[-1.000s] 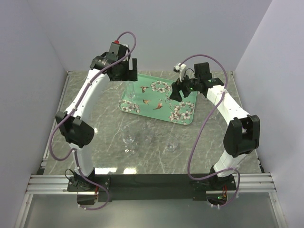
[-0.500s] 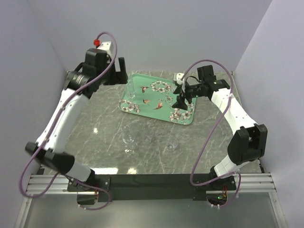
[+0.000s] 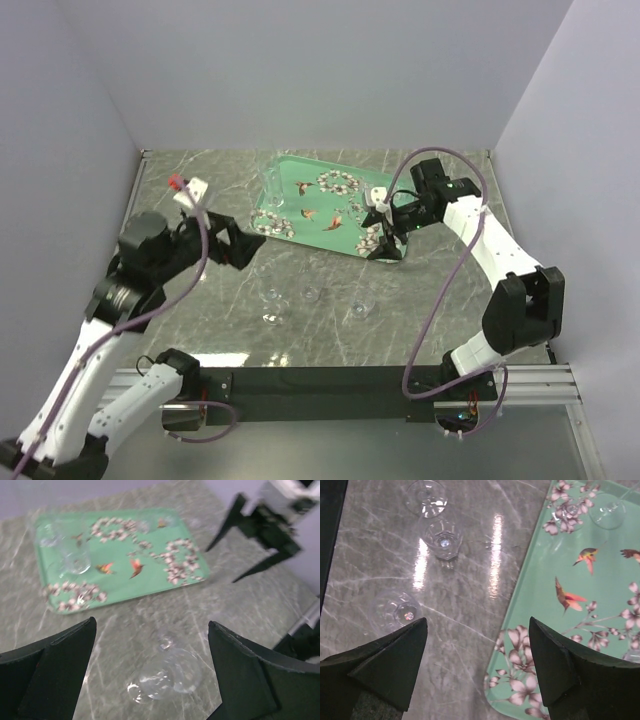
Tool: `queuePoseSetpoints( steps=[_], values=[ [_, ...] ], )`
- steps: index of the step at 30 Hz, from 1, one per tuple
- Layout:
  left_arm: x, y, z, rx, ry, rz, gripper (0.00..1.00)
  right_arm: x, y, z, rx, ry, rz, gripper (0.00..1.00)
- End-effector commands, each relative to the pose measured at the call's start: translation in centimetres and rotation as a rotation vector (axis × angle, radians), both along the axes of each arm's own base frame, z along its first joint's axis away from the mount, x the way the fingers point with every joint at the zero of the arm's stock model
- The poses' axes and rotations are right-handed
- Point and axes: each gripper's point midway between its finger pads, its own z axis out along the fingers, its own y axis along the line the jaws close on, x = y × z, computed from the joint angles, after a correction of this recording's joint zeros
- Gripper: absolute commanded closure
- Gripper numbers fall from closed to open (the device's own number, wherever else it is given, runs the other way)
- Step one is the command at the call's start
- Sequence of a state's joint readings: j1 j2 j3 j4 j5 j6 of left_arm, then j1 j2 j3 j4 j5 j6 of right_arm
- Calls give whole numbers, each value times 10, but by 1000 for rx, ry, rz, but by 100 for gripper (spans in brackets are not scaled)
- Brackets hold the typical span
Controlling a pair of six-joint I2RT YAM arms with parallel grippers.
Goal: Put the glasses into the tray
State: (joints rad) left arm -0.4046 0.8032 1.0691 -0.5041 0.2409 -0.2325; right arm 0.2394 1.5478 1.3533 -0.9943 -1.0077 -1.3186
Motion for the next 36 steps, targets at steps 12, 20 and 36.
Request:
queuePoseSetpoints(
  steps=[12,20,36],
  values=[
    [-79,-34,-7,93,-323,-525,0,-28,4,10,7,-51,8,11],
    [-69,-34,-35,189,-341,-564,0,-37,1,4,6,-42,-6,11],
    [-54,-37,-69,255,-256,-596,1,-38,0,3,4,-50,-19,11]
  ],
)
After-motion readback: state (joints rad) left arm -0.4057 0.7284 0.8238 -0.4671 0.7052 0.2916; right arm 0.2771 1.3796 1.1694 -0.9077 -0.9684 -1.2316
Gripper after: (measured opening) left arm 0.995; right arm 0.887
